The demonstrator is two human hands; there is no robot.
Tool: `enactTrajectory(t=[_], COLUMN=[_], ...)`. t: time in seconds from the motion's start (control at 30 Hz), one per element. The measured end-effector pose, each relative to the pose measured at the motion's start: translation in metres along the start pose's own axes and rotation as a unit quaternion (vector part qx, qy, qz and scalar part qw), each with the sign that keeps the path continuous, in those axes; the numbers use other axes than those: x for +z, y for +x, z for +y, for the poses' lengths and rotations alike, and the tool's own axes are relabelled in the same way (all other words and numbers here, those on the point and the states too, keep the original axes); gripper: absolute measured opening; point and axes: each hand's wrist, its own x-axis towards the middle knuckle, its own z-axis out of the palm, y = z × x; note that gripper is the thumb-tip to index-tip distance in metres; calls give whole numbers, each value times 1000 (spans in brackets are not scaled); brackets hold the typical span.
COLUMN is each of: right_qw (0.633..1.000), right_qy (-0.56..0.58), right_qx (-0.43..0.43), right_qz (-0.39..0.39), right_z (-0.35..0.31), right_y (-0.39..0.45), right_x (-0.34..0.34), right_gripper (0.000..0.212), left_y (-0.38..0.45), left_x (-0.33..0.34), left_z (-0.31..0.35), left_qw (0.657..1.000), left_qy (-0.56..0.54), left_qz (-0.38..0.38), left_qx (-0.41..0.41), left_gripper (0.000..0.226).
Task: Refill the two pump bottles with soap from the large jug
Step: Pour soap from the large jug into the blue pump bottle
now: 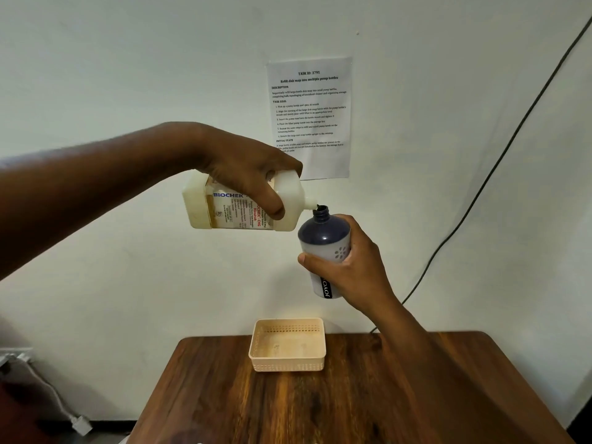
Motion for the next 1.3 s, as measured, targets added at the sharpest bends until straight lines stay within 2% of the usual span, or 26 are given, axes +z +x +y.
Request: enactTrajectory(t=[0.27,0.47,0.6,0.73,0.87,1.0,1.13,1.3], right_qw=[1000,1000,1000,999,997,996,995,997], right_qy=[2,7,11,34,72,93,93,73], right_qx=[0,0,2,1,10,16,24,25], right_qz=[0,0,4,10,9,8,7,-5], right_z=[2,2,2,-2,-7,-8,-6,5], right_y=[1,2,3,6,12,16,17,9], right_x=[2,4,4,6,10,15,21,32], right_gripper=[70,70,70,70,68,65,67,70], left_y=[0,2,-2,-4,-10,-17,-23,-34], left_x=[0,-1,3,10,23,44,78,138], left_z=[2,-4,-4,-11,-20,-38,-64,-95], left_qw=[1000,1000,1000,998,989,967,940,928], left_qy=[16,12,-3,-28,-99,-195,-275,-300], left_qz=[-17,-12,2,43,98,161,201,223], left_qx=[1,12,13,25,47,43,32,-1], left_gripper=[43,33,40,47,40,54,60,61])
